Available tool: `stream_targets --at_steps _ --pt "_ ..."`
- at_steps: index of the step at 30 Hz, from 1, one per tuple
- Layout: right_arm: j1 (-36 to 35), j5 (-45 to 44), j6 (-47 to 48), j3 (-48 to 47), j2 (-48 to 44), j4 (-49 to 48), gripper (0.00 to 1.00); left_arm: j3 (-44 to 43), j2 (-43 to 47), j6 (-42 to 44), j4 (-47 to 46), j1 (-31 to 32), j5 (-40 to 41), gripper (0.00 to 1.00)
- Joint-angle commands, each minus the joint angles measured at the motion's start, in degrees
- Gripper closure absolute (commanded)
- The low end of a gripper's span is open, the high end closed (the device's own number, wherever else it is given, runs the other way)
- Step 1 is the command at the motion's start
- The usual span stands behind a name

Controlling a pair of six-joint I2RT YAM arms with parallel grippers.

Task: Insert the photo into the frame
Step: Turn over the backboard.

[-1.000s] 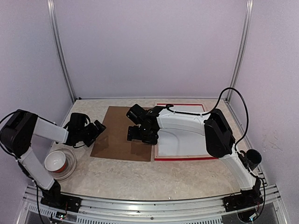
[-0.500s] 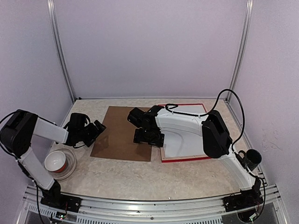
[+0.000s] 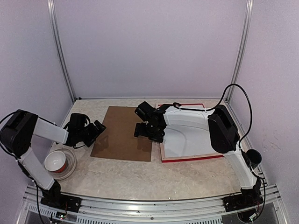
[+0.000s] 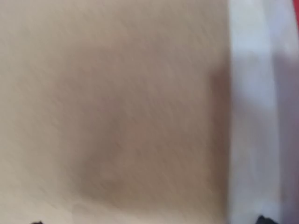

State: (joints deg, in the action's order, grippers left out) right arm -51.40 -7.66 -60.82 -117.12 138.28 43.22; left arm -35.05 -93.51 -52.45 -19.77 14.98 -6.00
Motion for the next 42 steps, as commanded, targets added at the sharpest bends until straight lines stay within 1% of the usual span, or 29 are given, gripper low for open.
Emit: stream_targets --at_steps 1,6,12,19,26,37,42 --pt "1.9 7.4 1.3 4.5 -1.2 -11.0 0.01 2.1 -1.0 -0.9 5.5 1.1 -1.7 0.01" --pt "1.9 12.7 1.4 8.3 -2.1 -18.3 0.01 2.1 -1.3 -0.8 5.5 1.6 -1.6 0.01" --pt "1.9 14.7 2.0 11.3 -4.6 -23.1 0.01 1.8 -1.6 -0.9 5.5 2.2 -1.7 0.01" --pt "2.0 20.3 3.6 23.5 -12.7 -40.4 0.01 1.5 -1.2 -0.8 5.9 2.2 -1.8 0.01" --pt "2.0 24.9 5.3 29.3 -19.2 -50.4 0.01 1.3 -1.1 -0.8 6.1 2.4 -1.8 0.01" --pt "2.0 28.7 6.9 32.7 -23.7 -59.5 0.01 1.3 -0.1 -0.8 6.8 2.7 -1.6 0.01" --pt "1.9 31.2 8.0 30.1 -22.9 -61.4 0.01 1.6 0.1 -0.9 6.6 2.7 -1.8 0.01"
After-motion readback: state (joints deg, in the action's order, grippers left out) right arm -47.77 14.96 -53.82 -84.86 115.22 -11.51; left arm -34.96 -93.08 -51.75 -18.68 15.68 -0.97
